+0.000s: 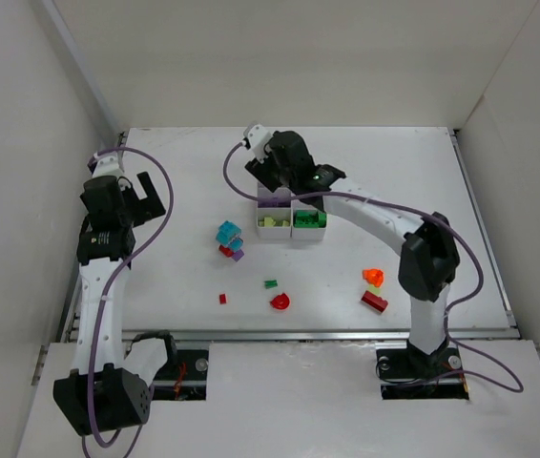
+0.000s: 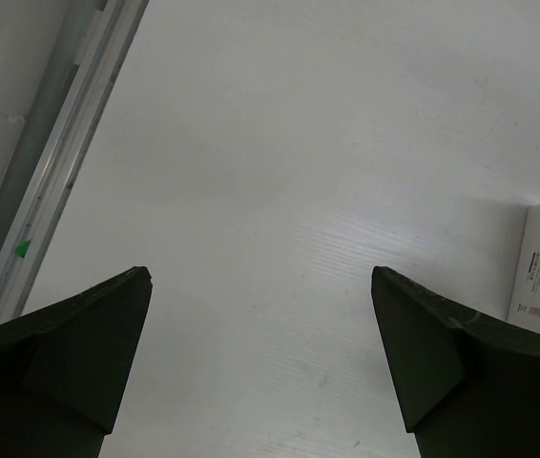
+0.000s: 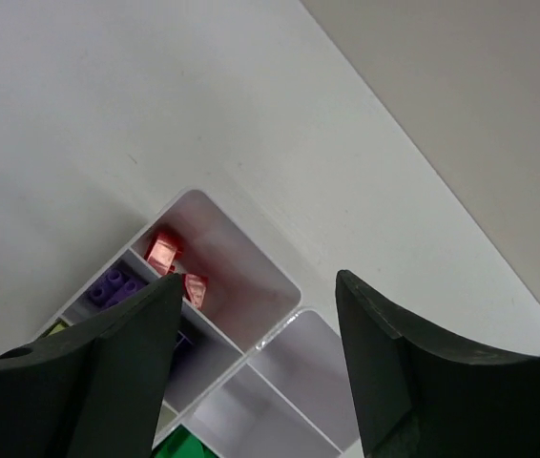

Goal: Sort the legos into containers by color

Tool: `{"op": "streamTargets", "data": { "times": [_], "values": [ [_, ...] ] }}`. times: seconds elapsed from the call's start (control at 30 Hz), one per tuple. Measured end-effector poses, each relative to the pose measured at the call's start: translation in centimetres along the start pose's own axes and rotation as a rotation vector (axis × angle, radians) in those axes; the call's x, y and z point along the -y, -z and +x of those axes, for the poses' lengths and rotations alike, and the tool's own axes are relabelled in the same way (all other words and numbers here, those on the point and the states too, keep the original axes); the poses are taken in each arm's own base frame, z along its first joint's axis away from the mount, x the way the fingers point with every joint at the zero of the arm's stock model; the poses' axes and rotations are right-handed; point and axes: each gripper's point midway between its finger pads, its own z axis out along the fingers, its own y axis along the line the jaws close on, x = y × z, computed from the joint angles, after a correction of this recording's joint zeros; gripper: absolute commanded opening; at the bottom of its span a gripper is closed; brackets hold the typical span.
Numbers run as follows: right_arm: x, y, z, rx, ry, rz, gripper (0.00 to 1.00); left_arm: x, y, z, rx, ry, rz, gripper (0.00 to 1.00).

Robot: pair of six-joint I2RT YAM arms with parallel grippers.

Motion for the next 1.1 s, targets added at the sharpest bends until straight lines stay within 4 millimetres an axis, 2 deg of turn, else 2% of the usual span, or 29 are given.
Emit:
{"op": "streamTargets", "data": {
  "times": [0.03,0.13,0.23,0.27,0.37,0.5,0.6,0.67,0.77,0.83,0.97,1.1],
  "values": [
    [0.3,0.8,-0.5,0.01,-0.017,0.0,0.73,0.1,0.0,0.0,0.0,0.0,0.004,1.0],
    [1.0,4.0,-1.9,0.046,-0.071,-0.024,1.0,0.2,0.0,0.0,0.002,0.005,0.011,1.0],
    [-0.1,7.9,-1.4,0.042,-0.106,-0.085,1.0,0.3,-0.1,0.0,0.01,0.02,0.016,1.0],
    [-1.0,9.1,-0.7,0.026,-0.114,-0.115,1.0,0.3,-0.1,0.2,0.009,0.025,0.018,1.0],
    [-5.8,11.8,2.4,-0.041,-0.111,-0.242,1.0,0.4,-0.2,0.8,-0.001,0.034,0.023,1.0],
    [-13.2,14.8,9.7,-0.222,-0.078,-0.435,1.0,0.6,-0.1,1.3,-0.003,0.039,0.035,1.0],
    [-16.4,16.7,14.0,-0.353,-0.078,-0.511,1.0,0.6,0.3,1.1,0.012,0.037,0.039,1.0],
    [-17.4,17.5,15.1,-0.393,-0.091,-0.523,1.0,0.4,0.6,0.7,0.034,0.028,0.031,1.0],
    [-19.2,18.2,15.0,-0.396,-0.096,-0.53,1.0,-0.1,1.0,0.1,0.062,0.016,0.006,1.0],
    [-21.0,18.7,14.9,-0.395,-0.079,-0.543,1.0,-0.4,1.3,-0.1,0.075,0.01,-0.005,1.0],
    [-24.4,19.4,15.9,-0.429,-0.044,-0.583,1.0,-0.5,1.9,-0.6,0.102,0.003,-0.012,1.0],
    [-24.8,18.7,17.5,-0.48,-0.054,-0.544,0.94,-0.5,2.4,-1.0,0.12,0.002,-0.011,1.0]
  ]
}}
